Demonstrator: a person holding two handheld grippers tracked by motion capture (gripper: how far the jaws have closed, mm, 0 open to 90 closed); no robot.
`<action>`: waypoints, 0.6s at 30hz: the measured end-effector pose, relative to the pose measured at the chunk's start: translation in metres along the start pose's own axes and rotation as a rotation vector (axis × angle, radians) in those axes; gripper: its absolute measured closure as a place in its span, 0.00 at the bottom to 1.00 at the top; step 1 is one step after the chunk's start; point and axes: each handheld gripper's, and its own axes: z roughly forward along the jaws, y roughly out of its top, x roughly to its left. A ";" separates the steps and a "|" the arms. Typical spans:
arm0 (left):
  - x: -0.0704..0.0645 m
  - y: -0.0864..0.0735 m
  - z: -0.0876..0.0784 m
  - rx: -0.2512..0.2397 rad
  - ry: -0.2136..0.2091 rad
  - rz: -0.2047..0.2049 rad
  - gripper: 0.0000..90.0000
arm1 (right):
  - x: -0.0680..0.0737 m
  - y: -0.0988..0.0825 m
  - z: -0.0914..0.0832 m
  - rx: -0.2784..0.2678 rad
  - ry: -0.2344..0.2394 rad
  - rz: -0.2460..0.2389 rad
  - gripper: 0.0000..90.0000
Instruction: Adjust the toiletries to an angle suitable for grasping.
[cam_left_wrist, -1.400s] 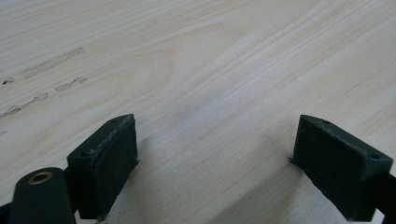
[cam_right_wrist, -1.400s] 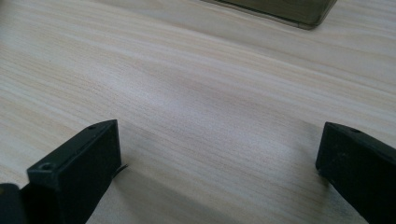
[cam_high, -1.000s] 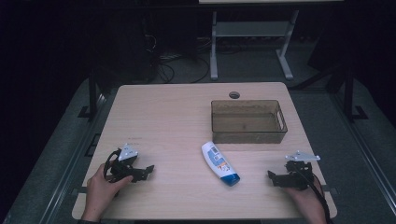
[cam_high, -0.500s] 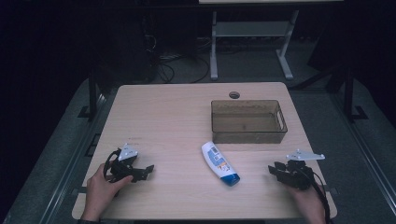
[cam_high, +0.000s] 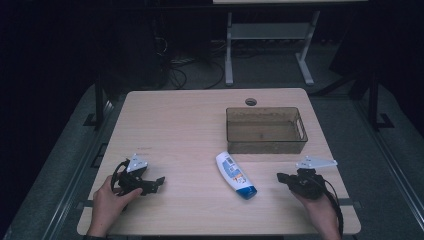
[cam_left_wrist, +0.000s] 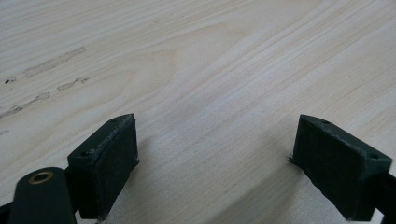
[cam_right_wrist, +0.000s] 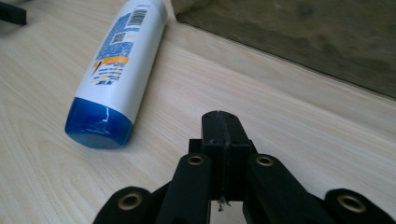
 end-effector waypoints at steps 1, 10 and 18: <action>0.000 0.000 0.000 0.000 0.000 0.000 0.14 | 0.000 0.000 0.000 0.000 0.000 0.000 1.00; 0.000 0.000 0.000 0.000 0.000 -0.001 0.14 | 0.011 0.017 0.017 0.008 0.050 -0.042 1.00; 0.000 0.000 0.000 -0.001 0.000 -0.001 0.14 | 0.020 0.022 0.034 0.039 0.092 -0.081 1.00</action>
